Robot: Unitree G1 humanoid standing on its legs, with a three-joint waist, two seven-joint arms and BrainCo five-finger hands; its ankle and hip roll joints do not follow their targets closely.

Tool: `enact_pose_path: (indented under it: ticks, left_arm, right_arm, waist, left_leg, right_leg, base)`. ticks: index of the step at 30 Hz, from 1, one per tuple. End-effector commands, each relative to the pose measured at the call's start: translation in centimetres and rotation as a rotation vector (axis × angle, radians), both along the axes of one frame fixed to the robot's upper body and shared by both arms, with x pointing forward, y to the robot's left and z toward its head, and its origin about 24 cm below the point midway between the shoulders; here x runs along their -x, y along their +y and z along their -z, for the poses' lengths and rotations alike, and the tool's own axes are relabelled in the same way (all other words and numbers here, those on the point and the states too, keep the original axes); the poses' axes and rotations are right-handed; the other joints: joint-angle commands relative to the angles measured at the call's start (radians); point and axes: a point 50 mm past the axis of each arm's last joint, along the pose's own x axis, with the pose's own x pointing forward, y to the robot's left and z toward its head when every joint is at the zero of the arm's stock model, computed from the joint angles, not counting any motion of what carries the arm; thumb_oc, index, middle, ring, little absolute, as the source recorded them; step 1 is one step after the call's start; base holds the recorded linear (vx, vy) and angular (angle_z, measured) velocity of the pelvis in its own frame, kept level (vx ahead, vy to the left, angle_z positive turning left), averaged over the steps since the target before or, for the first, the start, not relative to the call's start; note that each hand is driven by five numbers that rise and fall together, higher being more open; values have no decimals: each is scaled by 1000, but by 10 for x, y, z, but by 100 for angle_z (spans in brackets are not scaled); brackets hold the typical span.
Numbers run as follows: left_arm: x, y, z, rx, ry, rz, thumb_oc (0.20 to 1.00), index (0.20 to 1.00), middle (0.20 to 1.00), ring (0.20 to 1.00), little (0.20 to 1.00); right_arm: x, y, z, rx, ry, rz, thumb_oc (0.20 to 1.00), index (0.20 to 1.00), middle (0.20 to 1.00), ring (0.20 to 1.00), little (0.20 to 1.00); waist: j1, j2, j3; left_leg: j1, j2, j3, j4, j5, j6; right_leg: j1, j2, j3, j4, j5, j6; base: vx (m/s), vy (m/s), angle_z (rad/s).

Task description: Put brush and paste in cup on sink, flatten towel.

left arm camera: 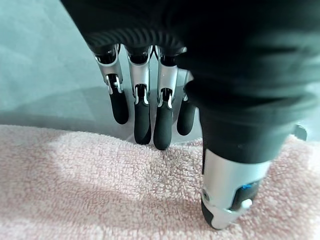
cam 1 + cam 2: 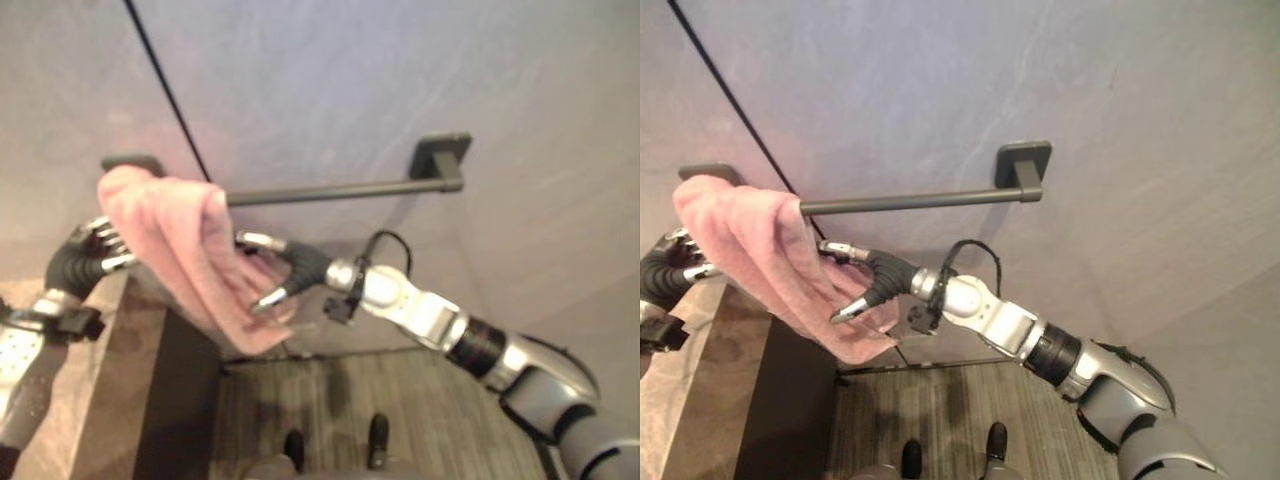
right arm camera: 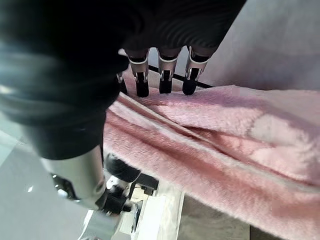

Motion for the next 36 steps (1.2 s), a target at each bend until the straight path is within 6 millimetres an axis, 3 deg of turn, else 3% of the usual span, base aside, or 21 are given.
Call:
enact_pose_path:
  ticks: [1,2,3,4,5,15,20,21,22,23,29,31,36]
  left_arm:
    - [-17,-11,-44,-75,-150,65,1000,1000,1000,1000,1000]
    - [-17,-12,-44,-77,-151,71,862,862,862,862,862]
    - [-18,-13,-45,-80,-149,82,595,595,595,595,595]
    - [-18,-15,-46,-80,-149,90,451,451,451,451,451]
    - [-20,-16,-46,-81,-150,99,200,200,200,200,200]
    - [-23,-20,-44,-78,-148,109,200,200,200,200,200]
    - [-13,-24,-54,-70,-233,110,200,200,200,200,200]
    - [-8,-30,-51,-71,-255,111,200,200,200,200,200]
    - [-7,-30,-51,-71,-254,111,200,200,200,200,200]
    - [0,-37,-55,-71,-294,135,200,200,200,200,200]
    - [10,-55,-39,-35,-265,215,200,200,200,200,200]
    - [16,-68,-36,-62,-232,307,200,200,200,200,200]
    - [29,-79,-25,-112,-148,380,200,200,200,200,200]
  right_arm:
    - [3,27,-28,-24,-124,-77,576,576,576,576,576]
    - [2,28,-27,-22,-123,-73,511,511,511,511,511]
    - [1,29,-26,-19,-122,-69,373,373,373,373,373]
    - [1,29,-25,-19,-118,-67,256,256,256,256,256]
    - [0,30,-25,-17,-119,-63,200,200,200,200,200]
    - [1,22,-28,-33,-133,-57,200,200,200,200,200]
    - [3,-12,-47,-141,-171,-8,200,200,200,200,200]
    - [4,-32,-46,-200,-161,41,200,200,200,200,200]
    - [5,-32,-46,-200,-160,41,200,200,200,200,200]
    - [11,-49,-45,-258,-152,67,200,200,200,200,200]
    - [14,-70,-28,-250,-167,170,200,200,200,200,200]
    - [13,-69,-19,-240,-141,178,200,200,200,200,200]
    - [14,-73,-14,-243,-120,184,200,200,200,200,200]
  waist:
    - [5,-22,-8]
    - [5,-21,-8]
    - [6,-20,-8]
    - [7,-19,-9]
    - [6,-18,-9]
    - [-8,-13,-11]
    - [-20,-9,-10]
    - [-30,-7,-10]
    - [-29,-7,-10]
    - [-34,-2,-7]
    - [-37,10,-8]
    - [-27,19,-11]
    - [-18,29,-9]
  left_leg:
    - [-44,-70,49,12,-54,94]
    - [-44,-71,49,12,-54,94]
    - [-45,-71,48,12,-55,94]
    - [-45,-71,48,12,-55,94]
    - [-46,-71,46,12,-54,94]
    - [-42,-75,42,12,-59,93]
    - [-30,-77,46,12,-65,96]
    - [-25,-78,52,12,-69,98]
    - [-24,-78,52,12,-69,98]
    - [-20,-78,54,12,-73,100]
    - [-8,-76,66,12,-79,104]
    - [-5,-73,75,12,-79,104]
    - [-7,-68,84,12,-75,101]
  right_leg:
    - [24,-119,-23,0,23,106]
    - [24,-119,-24,0,25,107]
    - [24,-120,-25,0,25,108]
    - [25,-120,-26,0,25,108]
    - [25,-121,-27,0,27,108]
    - [36,-124,-37,0,27,110]
    - [43,-125,-33,0,24,111]
    - [44,-125,-30,0,21,112]
    - [45,-125,-29,0,21,112]
    - [46,-125,-27,0,16,112]
    - [46,-125,-12,0,12,113]
    - [41,-121,-3,0,14,113]
    - [32,-114,2,0,12,113]
  base:
    - [13,18,3]
    - [0,0,0]
    - [0,0,0]
    - [0,0,0]
    - [0,0,0]
    - [9,6,2]
    - [16,12,6]
    - [21,7,6]
    - [0,0,0]
    - [12,-3,-6]
    - [14,-20,-11]
    - [8,-47,-11]
    - [-3,-55,-10]
